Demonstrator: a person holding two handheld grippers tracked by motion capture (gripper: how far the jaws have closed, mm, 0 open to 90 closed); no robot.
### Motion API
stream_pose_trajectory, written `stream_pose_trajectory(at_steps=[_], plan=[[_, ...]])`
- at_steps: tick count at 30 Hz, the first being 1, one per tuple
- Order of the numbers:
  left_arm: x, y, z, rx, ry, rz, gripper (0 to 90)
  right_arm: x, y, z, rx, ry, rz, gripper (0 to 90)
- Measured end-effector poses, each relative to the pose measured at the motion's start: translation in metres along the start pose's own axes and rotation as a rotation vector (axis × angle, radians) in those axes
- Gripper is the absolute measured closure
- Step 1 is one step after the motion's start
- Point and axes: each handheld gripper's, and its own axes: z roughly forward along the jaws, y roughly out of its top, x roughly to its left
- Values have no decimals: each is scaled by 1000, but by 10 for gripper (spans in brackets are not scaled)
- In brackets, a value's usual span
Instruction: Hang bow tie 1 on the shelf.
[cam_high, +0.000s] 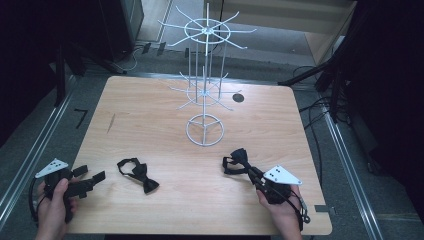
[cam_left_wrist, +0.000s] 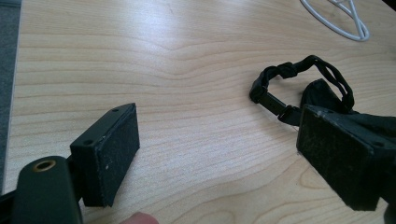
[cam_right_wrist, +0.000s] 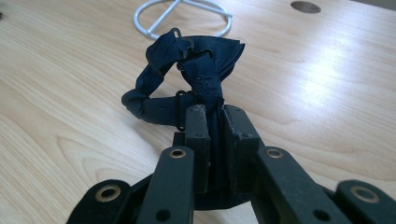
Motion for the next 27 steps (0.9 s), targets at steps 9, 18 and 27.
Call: stream_pose_trajectory(at_steps=[9, 18, 27], plan=[[0, -1, -1, -12, 4, -3, 137, -2, 8, -7, -43, -8, 31, 824], [-1, -1, -3, -47, 24, 8, 137, -4, 18, -14, -80, -14, 39, 823], [-6, -1, -3, -100, 70, 28, 109, -4, 29, -20, -103, -22, 48, 822]])
